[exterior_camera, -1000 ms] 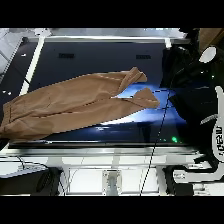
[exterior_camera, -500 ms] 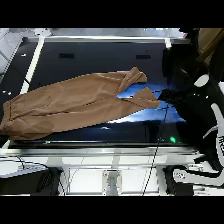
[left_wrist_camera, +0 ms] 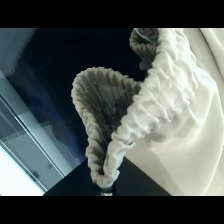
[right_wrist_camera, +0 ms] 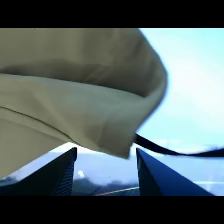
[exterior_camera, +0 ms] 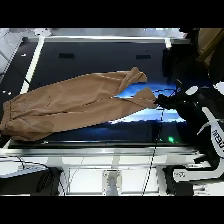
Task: Fold the clothes and pants, and hang the long-sleeved shirts on hangers.
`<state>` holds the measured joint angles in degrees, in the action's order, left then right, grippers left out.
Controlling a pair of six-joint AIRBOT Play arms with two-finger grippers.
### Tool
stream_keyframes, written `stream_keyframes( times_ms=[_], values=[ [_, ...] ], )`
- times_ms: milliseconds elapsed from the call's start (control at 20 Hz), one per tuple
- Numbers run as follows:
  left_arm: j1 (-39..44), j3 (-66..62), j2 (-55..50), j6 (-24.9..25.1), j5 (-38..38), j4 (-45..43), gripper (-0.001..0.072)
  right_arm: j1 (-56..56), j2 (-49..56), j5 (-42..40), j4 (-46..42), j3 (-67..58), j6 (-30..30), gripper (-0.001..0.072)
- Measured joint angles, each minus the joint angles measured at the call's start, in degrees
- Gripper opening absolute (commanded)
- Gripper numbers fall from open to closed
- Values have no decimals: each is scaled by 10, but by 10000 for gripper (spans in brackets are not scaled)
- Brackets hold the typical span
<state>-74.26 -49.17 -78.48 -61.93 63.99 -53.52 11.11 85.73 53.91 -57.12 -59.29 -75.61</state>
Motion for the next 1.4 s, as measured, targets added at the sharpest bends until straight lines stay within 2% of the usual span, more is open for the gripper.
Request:
stream_keyframes(
  times_ms=[50, 100, 150, 400, 600, 800, 1050, 1250, 1400],
  values=[
    [0, 0, 0, 0, 2, 0, 23, -1, 2, -9, 12, 0, 8, 275],
    [0, 0, 0, 0, 5, 0, 23, -1, 4, -22, 23, 1, 14, 70],
    [0, 0, 0, 0, 6, 0, 23, -2, 5, -32, 35, 1, 18, 12],
    [0, -7, 3, 0, 18, 0, 23, -1, -18, -48, 69, -15, 39, 12],
    [0, -37, 17, 0, 26, 0, 23, 0, -110, 22, 40, -68, 38, 12],
    [0, -76, 36, 2, 30, 1, 22, 0, -251, 151, 3, -158, -26, 10],
    [10, -101, 43, 1, 25, 6, 22, 0, -372, 272, -42, -211, -149, 10],
    [56, -106, 44, 4, 20, -1, 22, 0, -337, 286, -86, -174, -188, 9],
    [103, -107, 38, 1, 10, -54, 22, 0, -234, 228, -103, -136, -191, 10]
  ],
)
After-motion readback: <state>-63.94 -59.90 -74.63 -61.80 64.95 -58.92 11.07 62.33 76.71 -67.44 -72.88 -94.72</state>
